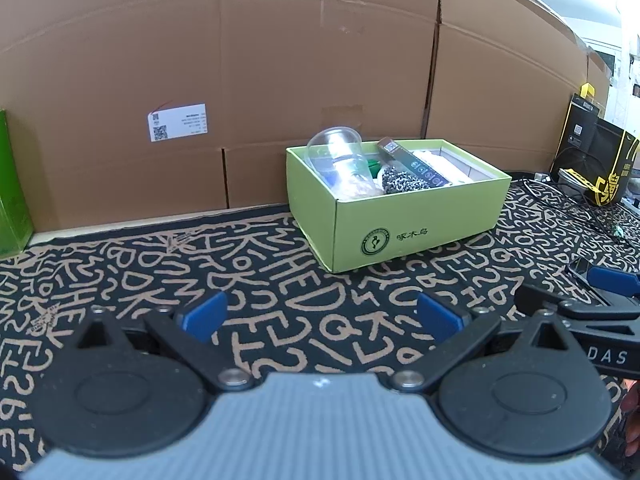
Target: Organize objects
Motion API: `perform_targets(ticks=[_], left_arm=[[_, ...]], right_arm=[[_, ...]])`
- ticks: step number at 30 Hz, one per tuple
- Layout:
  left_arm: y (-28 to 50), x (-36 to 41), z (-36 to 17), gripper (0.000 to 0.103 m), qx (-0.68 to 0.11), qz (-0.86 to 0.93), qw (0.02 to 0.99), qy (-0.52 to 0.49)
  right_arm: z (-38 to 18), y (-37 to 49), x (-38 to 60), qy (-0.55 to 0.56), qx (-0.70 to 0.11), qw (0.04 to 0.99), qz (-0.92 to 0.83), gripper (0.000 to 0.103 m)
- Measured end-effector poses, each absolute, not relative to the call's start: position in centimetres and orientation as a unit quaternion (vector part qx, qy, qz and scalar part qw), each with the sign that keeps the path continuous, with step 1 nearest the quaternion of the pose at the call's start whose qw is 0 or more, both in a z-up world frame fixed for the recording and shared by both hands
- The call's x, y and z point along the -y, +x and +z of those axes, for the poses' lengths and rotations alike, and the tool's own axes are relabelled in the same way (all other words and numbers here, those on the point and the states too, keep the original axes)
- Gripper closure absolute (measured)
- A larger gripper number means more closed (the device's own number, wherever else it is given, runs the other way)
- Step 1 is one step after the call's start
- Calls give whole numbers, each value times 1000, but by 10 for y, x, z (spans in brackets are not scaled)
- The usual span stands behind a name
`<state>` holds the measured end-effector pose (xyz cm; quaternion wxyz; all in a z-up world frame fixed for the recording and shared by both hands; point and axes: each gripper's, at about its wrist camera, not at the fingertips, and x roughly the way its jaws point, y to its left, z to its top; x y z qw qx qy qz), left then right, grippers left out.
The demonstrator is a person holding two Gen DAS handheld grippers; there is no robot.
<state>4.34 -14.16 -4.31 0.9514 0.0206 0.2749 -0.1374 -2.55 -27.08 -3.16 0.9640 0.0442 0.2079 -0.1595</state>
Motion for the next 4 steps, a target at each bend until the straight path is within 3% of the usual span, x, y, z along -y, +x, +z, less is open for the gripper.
perform_targets(ticks=[4], left_arm=[[42, 140, -42, 0, -273, -139, 952, 19]], right_arm=[[-31, -26, 271, 45, -207, 964, -159, 3]])
